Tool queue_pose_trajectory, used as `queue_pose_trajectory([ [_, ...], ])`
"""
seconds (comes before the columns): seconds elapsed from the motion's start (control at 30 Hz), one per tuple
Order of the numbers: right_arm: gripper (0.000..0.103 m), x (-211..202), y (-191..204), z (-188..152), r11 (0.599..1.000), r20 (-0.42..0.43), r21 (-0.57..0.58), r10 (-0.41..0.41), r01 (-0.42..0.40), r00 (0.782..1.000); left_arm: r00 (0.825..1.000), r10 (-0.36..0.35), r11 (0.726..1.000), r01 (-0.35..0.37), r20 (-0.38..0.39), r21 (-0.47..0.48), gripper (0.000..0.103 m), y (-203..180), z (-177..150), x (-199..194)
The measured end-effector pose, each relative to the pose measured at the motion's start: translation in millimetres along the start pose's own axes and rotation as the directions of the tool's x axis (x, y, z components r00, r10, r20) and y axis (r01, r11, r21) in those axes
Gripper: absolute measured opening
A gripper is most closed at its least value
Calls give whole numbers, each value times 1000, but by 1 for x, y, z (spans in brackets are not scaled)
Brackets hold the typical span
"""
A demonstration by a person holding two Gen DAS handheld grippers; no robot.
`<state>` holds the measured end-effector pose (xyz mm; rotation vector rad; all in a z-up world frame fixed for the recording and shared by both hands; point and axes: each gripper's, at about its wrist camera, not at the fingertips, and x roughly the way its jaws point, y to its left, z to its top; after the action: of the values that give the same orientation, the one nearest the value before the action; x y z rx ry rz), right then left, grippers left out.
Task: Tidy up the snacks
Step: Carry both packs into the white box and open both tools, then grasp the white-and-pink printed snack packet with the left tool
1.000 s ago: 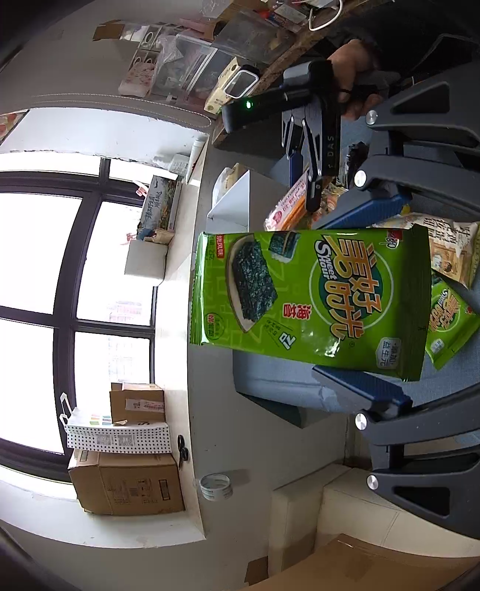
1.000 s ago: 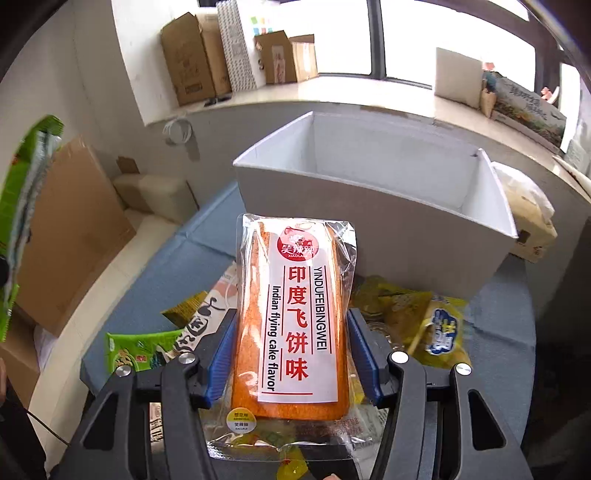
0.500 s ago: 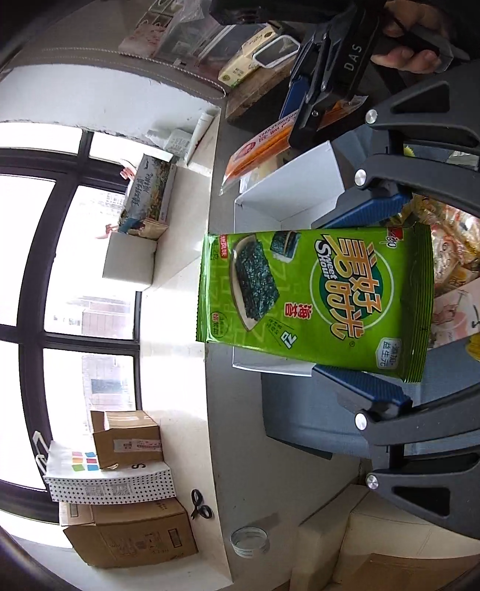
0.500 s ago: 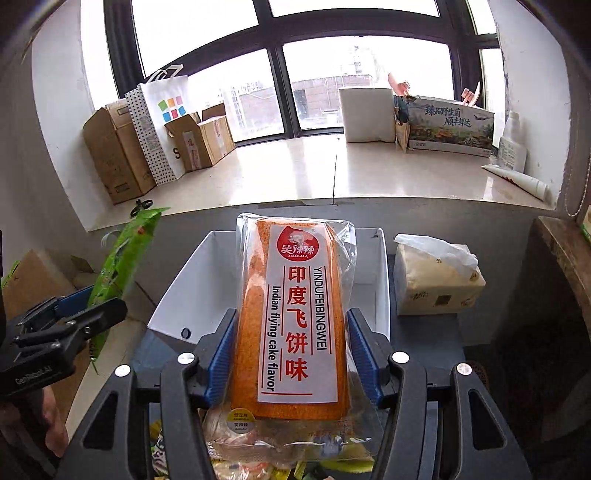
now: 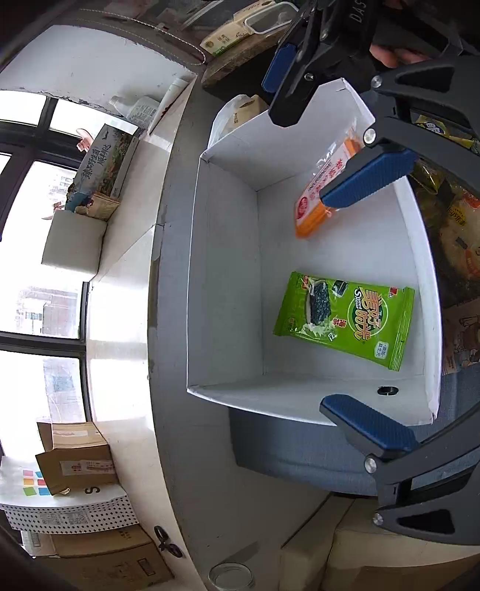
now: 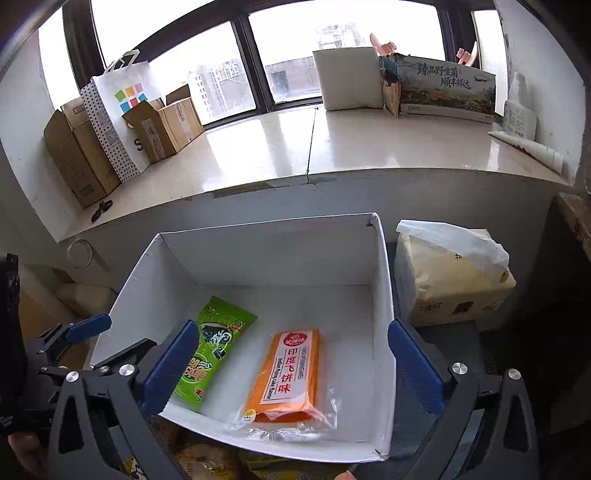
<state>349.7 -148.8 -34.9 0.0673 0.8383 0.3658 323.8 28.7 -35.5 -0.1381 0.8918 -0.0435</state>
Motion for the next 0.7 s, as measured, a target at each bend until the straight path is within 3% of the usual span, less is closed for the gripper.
queue_pose_trajectory([
  [0.17,103,-26,-2,-1,1000,82,0,20,-20,996,999,-11,1000,11,39,-5,103,7,-7,-23],
  [0.4,103,-77,5,-14,996,196,-40,90,-84,977,976,-19,999,7,218,53,103,11,-39,-87],
  [0.53,103,-112,16,-32,989,223,-84,136,-120,965,977,-79,994,62,199,92,103,16,-64,-120],
  [0.7,103,-155,36,-69,974,253,-159,200,-163,946,965,-77,991,46,250,127,103,25,-100,-173],
])
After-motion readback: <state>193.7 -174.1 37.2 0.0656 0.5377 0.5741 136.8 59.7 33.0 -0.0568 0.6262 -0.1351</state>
